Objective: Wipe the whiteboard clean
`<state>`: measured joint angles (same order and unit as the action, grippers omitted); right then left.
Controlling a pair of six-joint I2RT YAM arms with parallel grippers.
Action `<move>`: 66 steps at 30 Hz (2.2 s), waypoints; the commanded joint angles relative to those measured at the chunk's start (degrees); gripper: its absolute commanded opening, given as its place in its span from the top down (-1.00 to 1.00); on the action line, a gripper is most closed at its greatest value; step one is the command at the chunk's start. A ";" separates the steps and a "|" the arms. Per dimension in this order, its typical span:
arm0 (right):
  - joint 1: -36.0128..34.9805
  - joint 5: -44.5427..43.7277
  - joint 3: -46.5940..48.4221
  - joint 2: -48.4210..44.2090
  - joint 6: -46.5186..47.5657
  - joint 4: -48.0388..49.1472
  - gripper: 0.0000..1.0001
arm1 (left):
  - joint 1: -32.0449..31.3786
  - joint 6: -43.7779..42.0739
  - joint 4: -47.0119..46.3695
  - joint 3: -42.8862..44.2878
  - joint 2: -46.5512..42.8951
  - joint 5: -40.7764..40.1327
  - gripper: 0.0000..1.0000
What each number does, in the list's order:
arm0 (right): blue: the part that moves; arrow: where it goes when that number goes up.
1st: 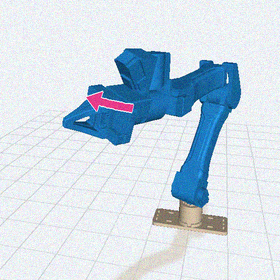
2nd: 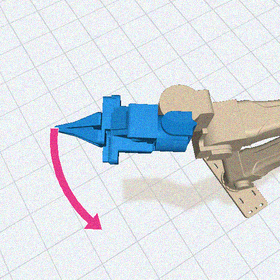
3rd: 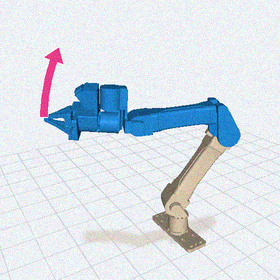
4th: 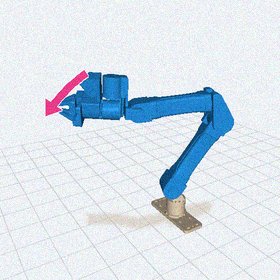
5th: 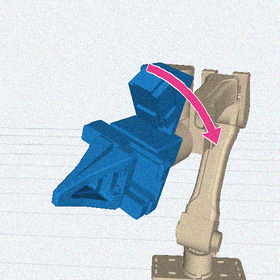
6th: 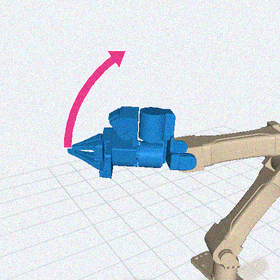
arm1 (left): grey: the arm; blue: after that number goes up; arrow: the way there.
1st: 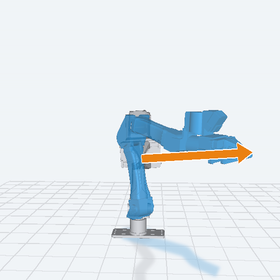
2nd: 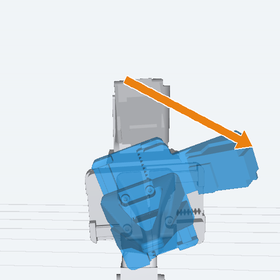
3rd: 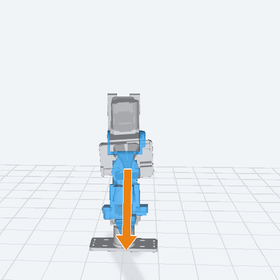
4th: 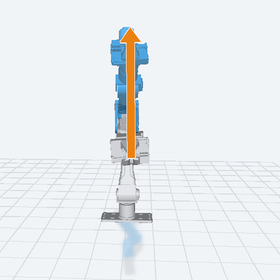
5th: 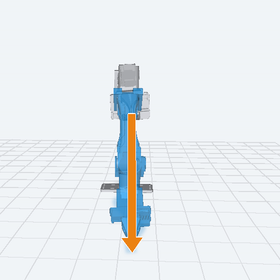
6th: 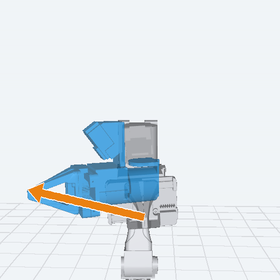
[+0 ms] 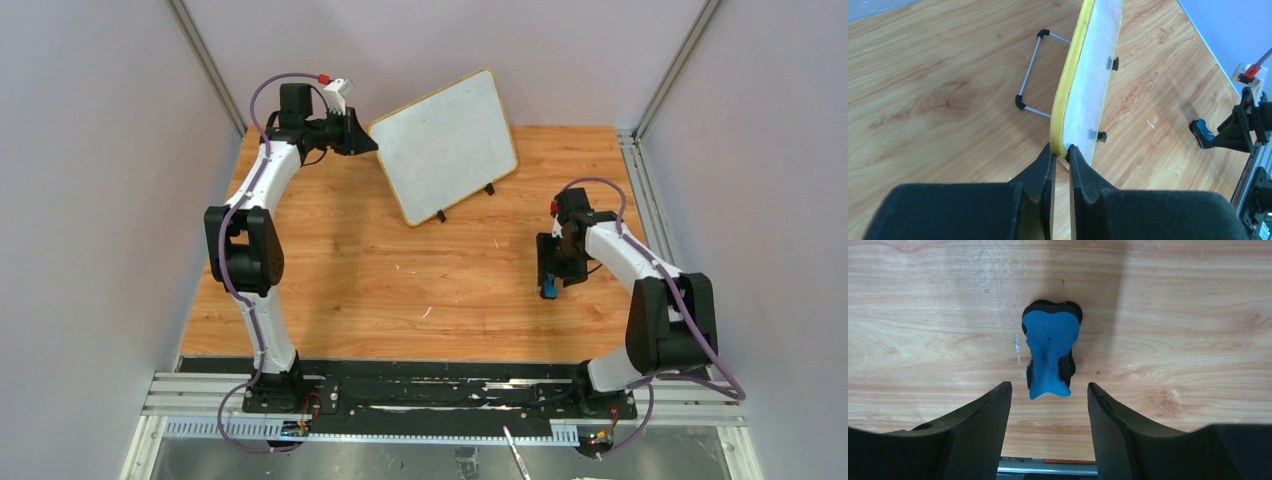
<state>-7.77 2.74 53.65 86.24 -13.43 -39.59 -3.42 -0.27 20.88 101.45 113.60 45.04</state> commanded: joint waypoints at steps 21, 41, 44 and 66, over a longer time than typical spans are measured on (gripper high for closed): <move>1.28 -3.62 -2.06 -20.64 -0.81 -4.66 -0.33 | -1.15 -3.74 6.11 -0.55 -1.24 -0.06 0.39; 1.28 -7.58 -2.59 -20.23 1.27 -2.91 -0.33 | 4.72 -2.45 3.19 -13.98 -17.00 -16.78 -0.47; 1.27 -8.52 -3.33 -21.24 2.26 -0.90 -0.33 | 7.93 -1.18 -1.17 -20.85 -22.59 -24.32 -0.51; 1.31 -20.39 -9.13 -25.48 5.37 13.37 -0.33 | 10.07 1.70 -33.35 -68.96 -51.35 -49.70 -0.85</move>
<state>-7.64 -15.27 46.24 61.95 -9.41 -30.26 6.68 0.89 -1.37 37.28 64.49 -2.13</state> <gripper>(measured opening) 0.661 0.926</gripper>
